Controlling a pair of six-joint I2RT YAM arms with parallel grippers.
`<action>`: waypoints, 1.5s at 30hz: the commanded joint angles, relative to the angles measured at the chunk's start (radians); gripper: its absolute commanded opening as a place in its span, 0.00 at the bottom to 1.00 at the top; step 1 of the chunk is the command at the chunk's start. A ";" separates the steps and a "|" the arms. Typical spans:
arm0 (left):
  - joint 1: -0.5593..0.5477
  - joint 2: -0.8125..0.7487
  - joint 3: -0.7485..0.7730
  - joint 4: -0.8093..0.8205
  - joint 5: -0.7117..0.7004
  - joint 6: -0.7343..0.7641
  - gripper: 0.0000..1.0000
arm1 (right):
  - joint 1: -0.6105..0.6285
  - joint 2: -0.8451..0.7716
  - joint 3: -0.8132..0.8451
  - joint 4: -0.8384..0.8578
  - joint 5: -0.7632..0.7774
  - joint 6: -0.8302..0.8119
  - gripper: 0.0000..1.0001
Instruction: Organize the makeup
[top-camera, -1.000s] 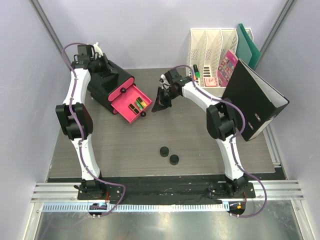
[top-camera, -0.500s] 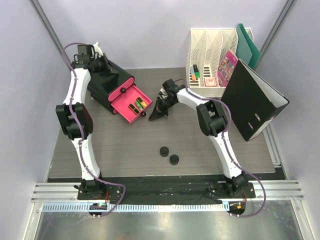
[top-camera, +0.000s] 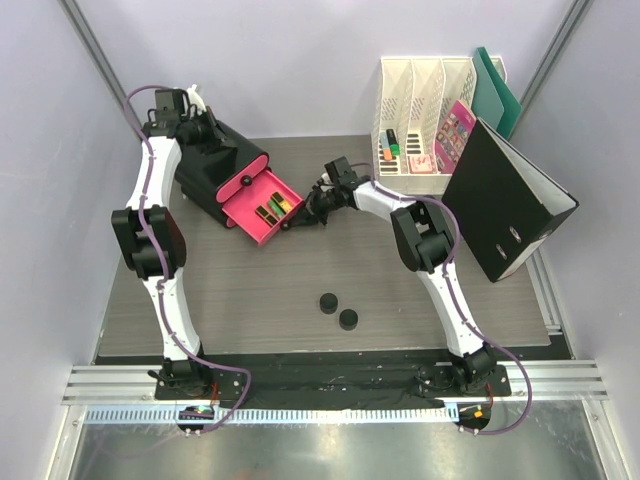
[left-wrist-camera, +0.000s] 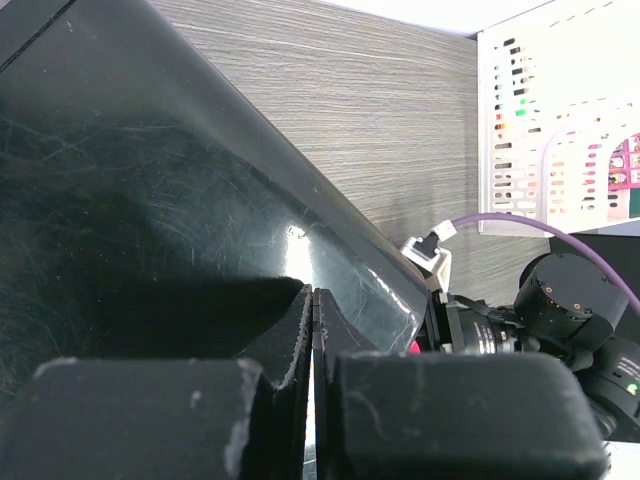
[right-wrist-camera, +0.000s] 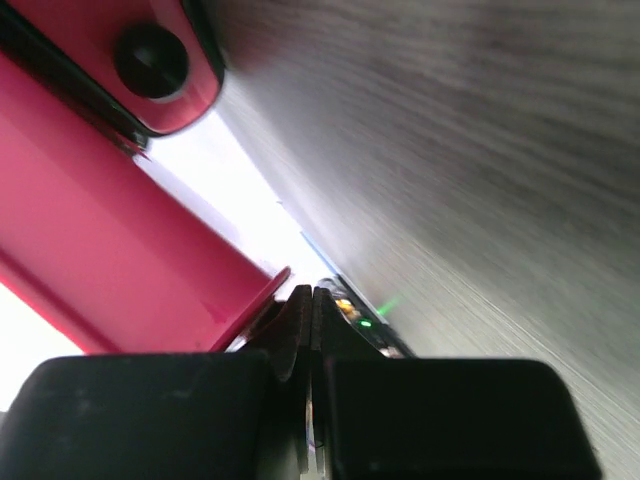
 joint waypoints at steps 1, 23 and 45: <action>-0.006 0.170 -0.113 -0.387 -0.175 0.081 0.00 | 0.027 -0.036 -0.026 0.287 -0.066 0.191 0.01; -0.006 0.169 -0.137 -0.381 -0.163 0.083 0.00 | 0.088 0.262 0.364 0.686 0.024 0.584 0.01; -0.008 0.169 -0.136 -0.379 -0.152 0.081 0.00 | 0.083 0.198 0.277 0.668 0.164 0.471 0.41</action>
